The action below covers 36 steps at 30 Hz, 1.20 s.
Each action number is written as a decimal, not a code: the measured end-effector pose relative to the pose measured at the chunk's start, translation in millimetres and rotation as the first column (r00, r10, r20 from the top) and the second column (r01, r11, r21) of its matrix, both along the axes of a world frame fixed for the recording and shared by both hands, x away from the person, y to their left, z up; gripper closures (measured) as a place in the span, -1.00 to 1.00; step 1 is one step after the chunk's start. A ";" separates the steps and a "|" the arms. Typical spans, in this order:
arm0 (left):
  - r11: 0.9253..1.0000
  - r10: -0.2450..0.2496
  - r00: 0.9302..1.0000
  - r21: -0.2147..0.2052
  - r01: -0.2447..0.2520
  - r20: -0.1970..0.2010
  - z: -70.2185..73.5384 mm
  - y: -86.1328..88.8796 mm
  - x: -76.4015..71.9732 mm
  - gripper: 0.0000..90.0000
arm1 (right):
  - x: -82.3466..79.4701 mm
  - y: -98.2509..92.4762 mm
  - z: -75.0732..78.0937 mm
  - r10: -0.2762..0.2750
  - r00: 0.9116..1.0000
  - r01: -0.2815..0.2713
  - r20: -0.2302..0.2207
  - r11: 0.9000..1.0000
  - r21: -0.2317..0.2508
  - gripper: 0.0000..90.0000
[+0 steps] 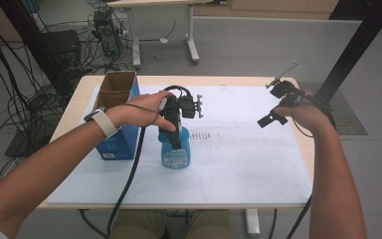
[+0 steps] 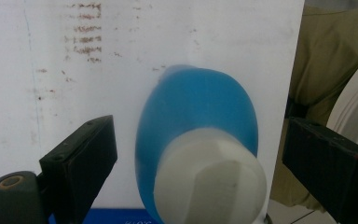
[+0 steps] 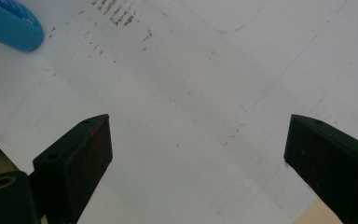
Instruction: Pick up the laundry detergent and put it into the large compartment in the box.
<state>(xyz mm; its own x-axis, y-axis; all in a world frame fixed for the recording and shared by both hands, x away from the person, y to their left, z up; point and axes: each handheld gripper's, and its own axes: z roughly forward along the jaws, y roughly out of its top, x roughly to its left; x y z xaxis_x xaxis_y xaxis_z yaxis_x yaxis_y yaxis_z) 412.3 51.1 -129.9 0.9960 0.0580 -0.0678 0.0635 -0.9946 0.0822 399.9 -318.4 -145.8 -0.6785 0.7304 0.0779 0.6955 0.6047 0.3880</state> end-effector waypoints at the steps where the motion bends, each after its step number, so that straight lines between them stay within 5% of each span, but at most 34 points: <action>1: 1.000 0.000 1.000 0.003 0.000 0.003 -0.7 -0.4 -0.5 -0.77 | 0.0 -0.1 -0.1 0.000 1.000 0.000 0.000 1.000 0.000 -0.83; 36: 1.000 -0.003 0.998 0.021 0.001 0.060 -21.6 -5.1 -12.0 -0.68 | -1.6 -0.8 -2.2 0.000 1.000 0.000 -0.001 1.000 0.003 -0.83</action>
